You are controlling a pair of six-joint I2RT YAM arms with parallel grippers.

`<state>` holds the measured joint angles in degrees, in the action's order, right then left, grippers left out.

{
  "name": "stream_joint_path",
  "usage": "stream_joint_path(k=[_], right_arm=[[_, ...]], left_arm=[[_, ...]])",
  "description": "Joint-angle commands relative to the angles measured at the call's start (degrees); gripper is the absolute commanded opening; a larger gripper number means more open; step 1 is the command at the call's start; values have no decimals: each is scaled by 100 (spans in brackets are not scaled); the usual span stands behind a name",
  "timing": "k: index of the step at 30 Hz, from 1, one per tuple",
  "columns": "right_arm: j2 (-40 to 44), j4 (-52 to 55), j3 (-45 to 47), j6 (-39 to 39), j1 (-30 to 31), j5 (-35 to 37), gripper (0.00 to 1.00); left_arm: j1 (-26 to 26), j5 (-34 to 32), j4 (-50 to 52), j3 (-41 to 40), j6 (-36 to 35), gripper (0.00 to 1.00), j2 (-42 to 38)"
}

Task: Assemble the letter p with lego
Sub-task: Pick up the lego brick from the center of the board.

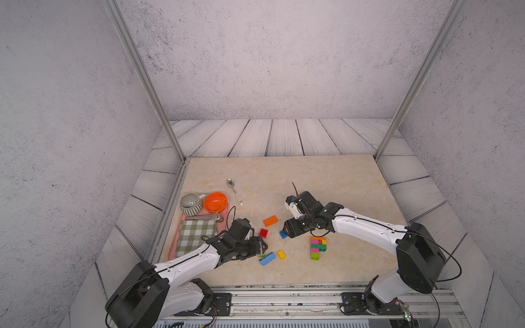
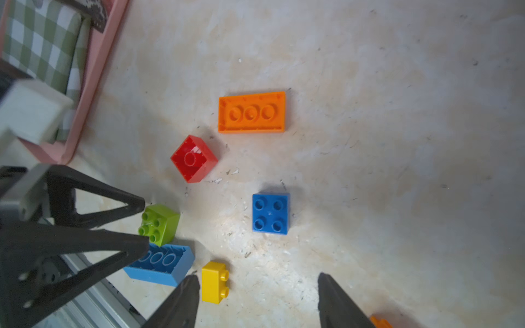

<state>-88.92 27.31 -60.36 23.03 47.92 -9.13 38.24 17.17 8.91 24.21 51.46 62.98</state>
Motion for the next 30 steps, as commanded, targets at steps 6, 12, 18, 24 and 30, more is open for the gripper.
stream_joint_path(k=[6, 12, 18, 24, 30], right_arm=[[-683, 389, -743, 1251, 1070, 1543, 72], [-1321, 657, -1347, 1968, 1581, 1808, 75], [-1881, 982, -1888, 2424, 1943, 1914, 75], [-2256, 1129, -2186, 2683, 2116, 1950, 65], [-2571, 1292, -2453, 2794, 2176, 1932, 63]], left_arm=[[-1089, -795, 1629, 95, -537, 74, -1684], [-1896, -644, 1932, 156, -794, 80, -2048], [-2364, -332, 1897, 60, -963, 85, -2086], [-2548, -190, 1826, -45, -1077, 85, -2092], [-2604, -126, 1802, -72, -1106, 85, -2135]])
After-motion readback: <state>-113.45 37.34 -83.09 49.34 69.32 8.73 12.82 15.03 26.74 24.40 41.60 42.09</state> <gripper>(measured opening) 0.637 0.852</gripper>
